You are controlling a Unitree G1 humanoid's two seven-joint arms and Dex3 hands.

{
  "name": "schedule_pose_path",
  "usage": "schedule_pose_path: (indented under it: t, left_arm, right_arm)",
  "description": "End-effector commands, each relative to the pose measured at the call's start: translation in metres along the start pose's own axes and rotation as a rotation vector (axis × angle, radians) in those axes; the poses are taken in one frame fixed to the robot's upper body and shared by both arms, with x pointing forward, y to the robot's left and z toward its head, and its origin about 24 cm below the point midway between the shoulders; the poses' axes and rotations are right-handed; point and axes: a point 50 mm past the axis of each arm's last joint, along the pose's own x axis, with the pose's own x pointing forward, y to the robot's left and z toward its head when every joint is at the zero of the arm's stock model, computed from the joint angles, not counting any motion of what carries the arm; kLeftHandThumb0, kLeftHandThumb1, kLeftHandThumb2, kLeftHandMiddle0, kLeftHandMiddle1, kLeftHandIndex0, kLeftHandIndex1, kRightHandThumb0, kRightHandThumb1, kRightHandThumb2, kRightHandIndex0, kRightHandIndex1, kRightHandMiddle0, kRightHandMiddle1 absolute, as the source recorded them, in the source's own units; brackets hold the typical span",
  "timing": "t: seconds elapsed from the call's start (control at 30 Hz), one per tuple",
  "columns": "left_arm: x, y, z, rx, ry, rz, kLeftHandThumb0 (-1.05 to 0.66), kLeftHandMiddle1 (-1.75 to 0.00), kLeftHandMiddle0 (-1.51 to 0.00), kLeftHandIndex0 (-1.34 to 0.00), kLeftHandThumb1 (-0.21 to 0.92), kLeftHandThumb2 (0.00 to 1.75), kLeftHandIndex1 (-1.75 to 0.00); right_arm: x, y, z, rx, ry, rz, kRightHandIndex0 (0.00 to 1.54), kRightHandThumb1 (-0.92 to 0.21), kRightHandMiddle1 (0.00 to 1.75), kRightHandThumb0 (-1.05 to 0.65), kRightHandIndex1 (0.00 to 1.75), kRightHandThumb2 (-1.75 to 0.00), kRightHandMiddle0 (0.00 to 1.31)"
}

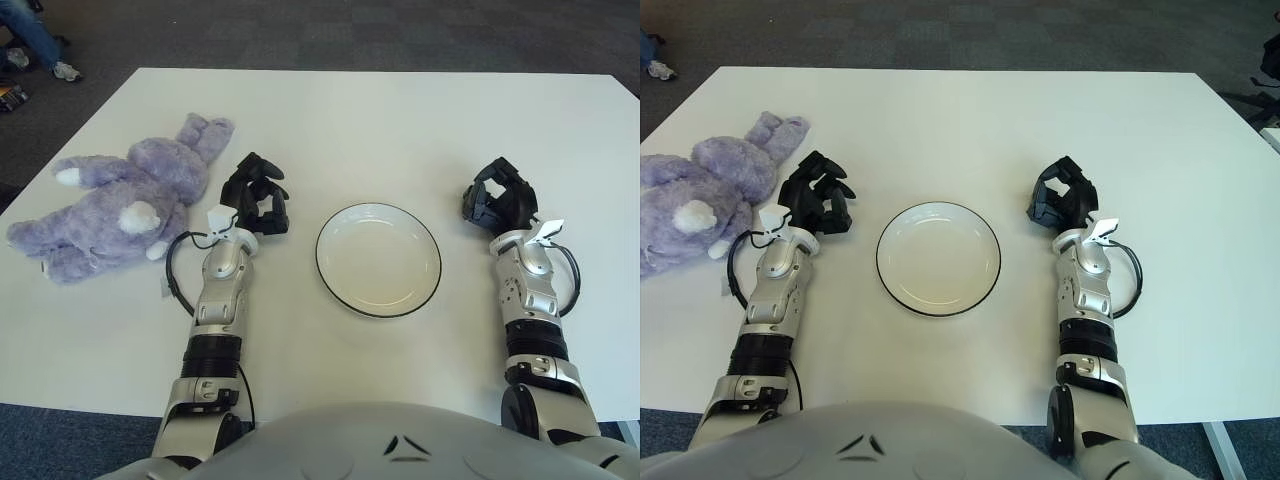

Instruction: Put the doll into the plate.

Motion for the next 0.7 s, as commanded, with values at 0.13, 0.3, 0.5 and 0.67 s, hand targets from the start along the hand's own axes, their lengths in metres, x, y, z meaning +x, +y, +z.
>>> schedule_pose_path:
  t: [0.13, 0.3, 0.5, 0.67]
  left_arm:
    - [-0.0121, 0.0045, -0.0142, 0.002, 0.055, 0.023, -0.01, -1.75, -0.63, -0.62, 0.14, 1.53, -1.75]
    - [-0.0124, 0.0042, -0.0137, 0.003, 0.054, 0.023, -0.01, -1.75, -0.63, -0.62, 0.14, 1.53, -1.75]
    - [-0.0127, 0.0041, -0.0131, 0.005, 0.050, 0.022, -0.01, -1.75, -0.63, -0.62, 0.14, 1.52, -1.75]
    - [-0.0123, 0.0037, -0.0132, 0.006, 0.046, 0.020, -0.01, -1.75, -0.63, -0.62, 0.15, 1.52, -1.75]
  right_arm:
    - [-0.0033, -0.0006, -0.0096, 0.012, 0.054, -0.004, 1.12, -0.34, 1.75, -0.47, 1.75, -1.28, 0.59]
    - [-0.0031, -0.0004, -0.0096, 0.010, 0.056, -0.005, 1.12, -0.34, 1.75, -0.47, 1.75, -1.29, 0.59]
    - [-0.0029, -0.0001, -0.0095, 0.008, 0.058, -0.006, 1.13, -0.34, 1.75, -0.47, 1.75, -1.29, 0.59]
    - [-0.0018, 0.0000, -0.0098, 0.004, 0.062, -0.004, 1.13, -0.34, 1.75, -0.47, 1.75, -1.29, 0.59]
